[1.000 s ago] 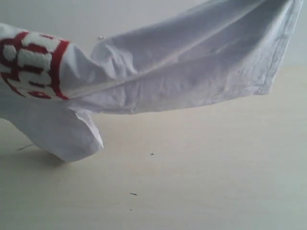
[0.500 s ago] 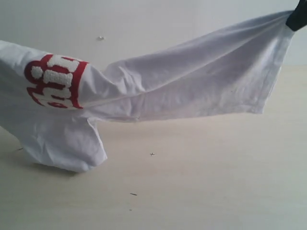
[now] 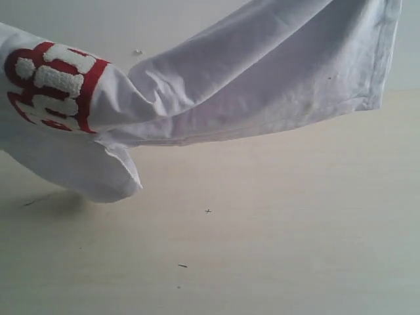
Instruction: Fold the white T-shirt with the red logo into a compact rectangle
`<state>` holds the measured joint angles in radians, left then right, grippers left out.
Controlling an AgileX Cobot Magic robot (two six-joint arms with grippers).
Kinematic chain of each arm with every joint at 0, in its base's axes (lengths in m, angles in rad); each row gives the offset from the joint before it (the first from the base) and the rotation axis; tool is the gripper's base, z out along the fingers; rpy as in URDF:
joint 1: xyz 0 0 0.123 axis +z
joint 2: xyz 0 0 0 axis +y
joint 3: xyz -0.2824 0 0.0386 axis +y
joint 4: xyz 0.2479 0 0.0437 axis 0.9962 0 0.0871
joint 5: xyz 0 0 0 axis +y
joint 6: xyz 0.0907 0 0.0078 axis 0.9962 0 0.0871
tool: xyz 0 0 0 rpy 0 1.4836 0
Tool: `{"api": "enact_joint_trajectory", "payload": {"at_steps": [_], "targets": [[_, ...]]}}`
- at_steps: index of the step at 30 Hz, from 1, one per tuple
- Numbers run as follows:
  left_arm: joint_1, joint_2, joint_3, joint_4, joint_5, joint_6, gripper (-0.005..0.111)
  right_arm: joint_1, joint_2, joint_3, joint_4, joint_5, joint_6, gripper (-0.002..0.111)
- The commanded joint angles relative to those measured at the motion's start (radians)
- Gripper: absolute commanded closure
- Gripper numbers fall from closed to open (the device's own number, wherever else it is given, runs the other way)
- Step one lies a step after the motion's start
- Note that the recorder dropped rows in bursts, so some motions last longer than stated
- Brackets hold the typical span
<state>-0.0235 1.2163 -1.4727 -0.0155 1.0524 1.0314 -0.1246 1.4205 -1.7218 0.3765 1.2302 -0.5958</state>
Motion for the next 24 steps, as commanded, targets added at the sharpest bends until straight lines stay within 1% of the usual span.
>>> {"api": "enact_joint_trajectory", "payload": {"at_steps": [1,3,6,8,11,13,16,20,21,22,23,24], "targets": [[-0.01,-0.037,-0.009,0.005,0.055,-0.173,0.107,-0.004,-0.036,-0.008,-0.067,-0.009,0.235,0.108],[-0.01,-0.033,-0.009,0.007,0.095,-0.179,0.107,-0.004,-0.042,-0.004,-0.141,-0.009,0.349,0.108],[-0.01,0.006,-0.005,0.015,0.123,-0.181,0.107,-0.004,-0.032,0.025,-0.193,-0.009,0.365,0.108],[-0.01,0.066,-0.005,0.015,0.13,-0.181,0.107,-0.004,0.007,0.06,-0.236,-0.009,0.388,0.108],[0.005,0.209,-0.005,0.032,0.169,-0.17,0.107,-0.004,0.107,0.114,-0.3,-0.009,0.399,0.108],[0.022,0.304,-0.005,0.042,0.169,-0.131,0.107,-0.004,0.205,0.14,-0.312,-0.009,0.389,0.108],[0.038,0.44,-0.005,0.042,0.169,-0.075,0.107,-0.004,0.356,0.135,-0.302,-0.009,0.333,0.108],[0.057,0.615,-0.005,0.045,0.169,0.005,0.107,-0.004,0.531,0.076,-0.302,-0.009,0.313,0.108],[0.061,0.648,-0.005,0.054,0.163,0.035,0.107,-0.004,0.576,0.058,-0.307,-0.009,0.308,0.108],[0.063,0.685,-0.005,0.078,0.121,0.05,0.107,-0.004,0.62,0.031,-0.316,-0.009,0.301,0.108],[0.063,0.711,-0.005,0.105,0.049,0.038,0.107,-0.004,0.659,0.002,-0.332,-0.009,0.297,0.108],[0.063,0.743,-0.005,0.147,-0.034,-0.022,0.107,-0.004,0.695,-0.035,-0.349,-0.009,0.297,0.108]]}}
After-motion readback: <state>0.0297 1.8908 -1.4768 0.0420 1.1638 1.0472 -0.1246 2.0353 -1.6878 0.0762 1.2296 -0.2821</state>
